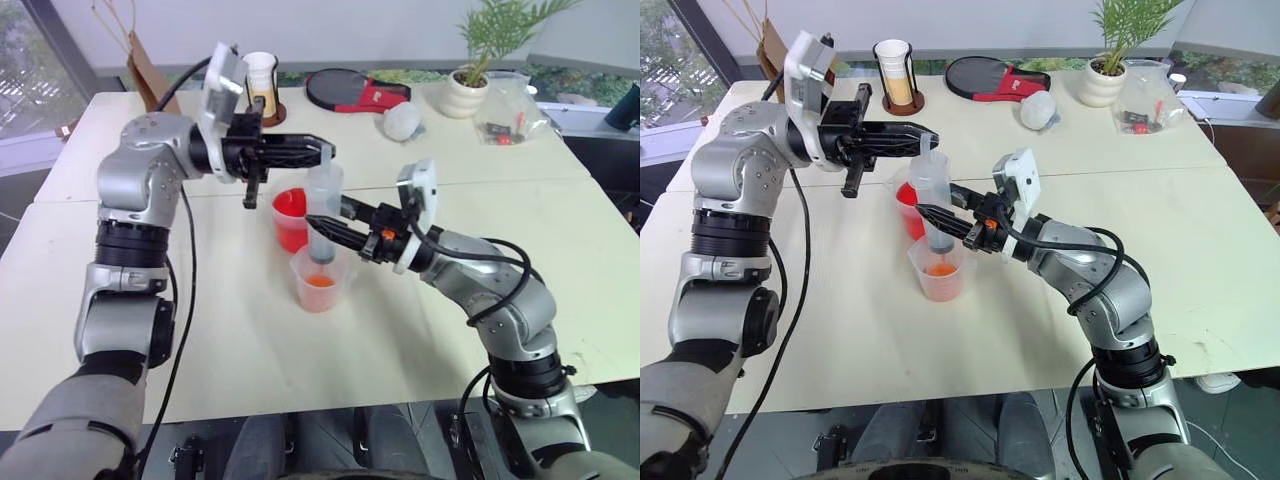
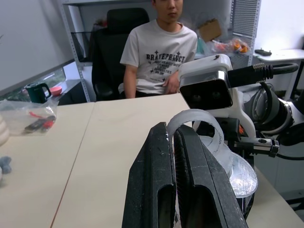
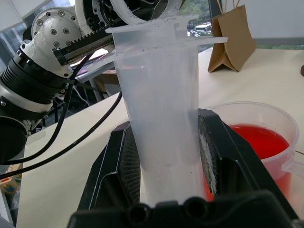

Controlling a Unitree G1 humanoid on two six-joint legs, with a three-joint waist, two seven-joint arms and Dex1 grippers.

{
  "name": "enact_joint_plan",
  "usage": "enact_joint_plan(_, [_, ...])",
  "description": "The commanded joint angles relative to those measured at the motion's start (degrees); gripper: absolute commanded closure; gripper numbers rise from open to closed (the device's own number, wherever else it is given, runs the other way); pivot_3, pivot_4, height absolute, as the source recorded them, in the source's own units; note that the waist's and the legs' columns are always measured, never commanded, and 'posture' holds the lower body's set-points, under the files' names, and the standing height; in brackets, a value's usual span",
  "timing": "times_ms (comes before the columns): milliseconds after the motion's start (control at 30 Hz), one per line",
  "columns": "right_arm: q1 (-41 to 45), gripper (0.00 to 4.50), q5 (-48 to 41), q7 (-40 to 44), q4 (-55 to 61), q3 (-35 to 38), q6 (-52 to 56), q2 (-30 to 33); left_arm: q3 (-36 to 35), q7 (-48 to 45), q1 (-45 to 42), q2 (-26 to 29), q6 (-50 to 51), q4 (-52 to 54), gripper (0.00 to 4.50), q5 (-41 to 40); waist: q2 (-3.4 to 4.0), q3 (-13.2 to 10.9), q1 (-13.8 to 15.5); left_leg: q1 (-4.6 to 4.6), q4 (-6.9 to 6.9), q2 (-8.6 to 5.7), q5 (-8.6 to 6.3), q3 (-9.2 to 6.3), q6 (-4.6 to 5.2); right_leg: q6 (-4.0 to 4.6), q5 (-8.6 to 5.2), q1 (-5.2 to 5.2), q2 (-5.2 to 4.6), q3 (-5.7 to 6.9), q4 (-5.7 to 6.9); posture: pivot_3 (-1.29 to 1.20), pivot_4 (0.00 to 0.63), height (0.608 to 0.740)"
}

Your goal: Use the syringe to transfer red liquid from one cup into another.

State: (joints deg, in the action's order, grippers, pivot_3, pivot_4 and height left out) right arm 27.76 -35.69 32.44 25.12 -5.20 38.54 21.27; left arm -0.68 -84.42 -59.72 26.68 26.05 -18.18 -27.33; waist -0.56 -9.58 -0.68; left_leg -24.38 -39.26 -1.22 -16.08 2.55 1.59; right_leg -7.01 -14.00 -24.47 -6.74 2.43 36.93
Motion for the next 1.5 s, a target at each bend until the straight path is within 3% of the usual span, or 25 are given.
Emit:
enact_joint_plan(33, [4.36,3.13,-2.02,-0.97,4.23,4.13,-2.14,-0.64,4.22,-1.73,0.66,-0.83,0.65,-0.50,4.47,1.03,0.00,0.00,0.03,0.00,0.00,0.00,0.00,0.00,0.00,0.00,0.00,0.00,0.00,0.00,0.00,0.00,0.150,0.740])
enact_joint_plan(67, [4.23,3.13,-2.53,-1.11,4.51,4.31,-1.69,-0.63,3.43,-1.51,0.13,-0.73,1.74,-0.93,4.47,0.24,0.00,0.00,0.03,0.00,0.00,0.00,0.00,0.00,0.00,0.00,0.00,0.00,0.00,0.00,0.00,0.00,0.150,0.740])
enact_joint_plan(167, [3.57,3.13,-4.07,-1.51,5.98,4.71,-0.22,-0.29,0.73,-1.23,-1.60,0.22,4.42,-2.60,3.58,-2.00,0.00,0.00,0.05,0.00,0.00,0.00,0.00,-0.02,0.00,0.00,0.00,0.00,0.00,0.00,0.01,0.00,0.150,0.740])
enact_joint_plan(333, [2.91,3.13,-10.83,-4.43,8.78,7.42,4.72,-0.78,-3.95,-0.03,-4.49,3.36,7.80,-5.25,1.18,-5.22,-0.01,-0.01,-0.07,0.00,0.00,0.01,0.00,-0.01,0.01,0.00,0.00,0.00,0.00,0.00,0.00,0.00,0.150,0.740])
enact_joint_plan(633, [8.61,3.13,-35.30,-23.64,4.58,18.05,10.93,-3.98,-5.08,-2.55,-0.47,15.21,8.53,-6.05,1.18,-4.26,-0.01,-0.01,0.00,0.03,0.03,0.04,0.00,-0.02,0.00,0.00,0.00,0.00,-0.01,0.00,0.03,0.00,0.150,0.740])
enact_joint_plan(700, [16.29,3.13,-40.60,-30.74,-7.00,23.61,14.34,1.75,-4.93,-2.20,2.80,17.74,9.08,-1.76,1.18,-4.25,0.02,-0.03,-0.04,0.03,-0.01,0.02,0.00,-0.01,0.00,0.01,0.00,0.04,-0.03,-0.01,0.03,0.00,0.150,0.740])
enact_joint_plan(833, [25.67,3.13,-37.20,-31.96,-28.77,22.42,30.75,18.26,-4.74,0.09,8.83,19.46,10.80,8.79,1.18,-5.36,-0.07,-0.06,0.83,-0.02,-0.01,-0.02,-0.02,-0.05,0.06,0.04,-0.01,0.12,-0.09,-0.04,-0.16,0.00,0.150,0.740])
enact_joint_plan(1000, [31.33,3.13,-26.97,-27.45,-48.53,15.24,44.16,26.27,-4.87,5.56,17.28,19.41,11.07,20.21,1.18,-5.45,-0.03,-0.06,0.10,-0.07,0.26,0.05,-0.09,0.12,0.16,0.04,-0.01,0.19,-0.05,-0.12,-0.74,0.00,0.150,0.740])
enact_joint_plan(1267, [37.26,3.13,-11.17,-8.40,-57.66,-2.64,46.81,26.80,-6.32,12.75,25.51,18.15,12.86,28.59,1.18,-8.17,0.13,-0.15,-0.44,-0.09,0.18,0.08,-0.19,0.33,0.33,0.01,0.01,0.04,-0.04,-0.22,-0.77,0.00,0.150,0.740])
enact_joint_plan(1500, [39.68,3.13,0.82,0.74,-68.27,-7.81,41.43,23.24,-6.55,16.08,28.34,17.85,13.37,31.30,1.18,-10.00,0.12,-0.14,0.15,-0.13,0.07,0.00,-0.24,0.30,0.42,0.01,0.01,0.12,-0.06,-0.21,-0.79,0.00,0.150,0.740])
